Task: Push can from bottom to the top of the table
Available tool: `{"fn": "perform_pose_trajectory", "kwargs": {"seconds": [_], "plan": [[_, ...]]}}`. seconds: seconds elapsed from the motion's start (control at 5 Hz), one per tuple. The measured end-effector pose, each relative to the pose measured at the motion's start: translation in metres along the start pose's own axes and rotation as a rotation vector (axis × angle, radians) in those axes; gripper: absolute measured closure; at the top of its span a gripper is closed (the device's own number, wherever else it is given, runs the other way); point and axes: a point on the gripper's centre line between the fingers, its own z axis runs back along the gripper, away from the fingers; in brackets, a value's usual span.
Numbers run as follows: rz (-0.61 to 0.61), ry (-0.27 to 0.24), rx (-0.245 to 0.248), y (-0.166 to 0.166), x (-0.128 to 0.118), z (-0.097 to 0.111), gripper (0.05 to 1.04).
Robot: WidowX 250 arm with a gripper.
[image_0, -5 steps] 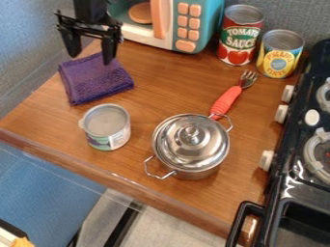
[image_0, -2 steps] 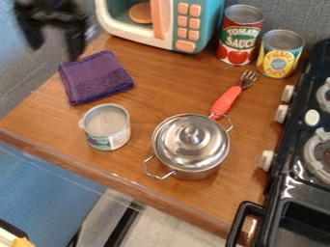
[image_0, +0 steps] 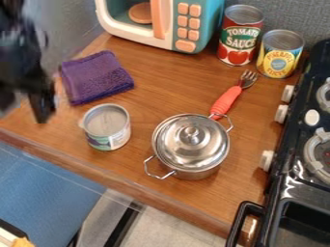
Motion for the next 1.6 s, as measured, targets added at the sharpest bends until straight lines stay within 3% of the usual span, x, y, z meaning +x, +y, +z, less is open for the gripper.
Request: {"fn": "perform_pose_trajectory", "kwargs": {"seconds": [0.4, 0.6, 1.0, 1.2, 1.4, 1.6], "plan": [[-0.082, 0.039, -0.030, -0.023, -0.012, -0.039, 0.083], [-0.108, 0.050, -0.044, -0.037, -0.010, -0.048, 0.083], [-0.128, 0.091, -0.058, -0.062, 0.005, -0.047, 0.084], [-0.101, 0.088, -0.072, -0.073, 0.028, -0.037, 0.083], [-0.068, 0.138, -0.090, -0.078, 0.042, -0.029, 0.084], [-0.044, 0.178, -0.097, -0.078, 0.041, -0.023, 0.084]]}}
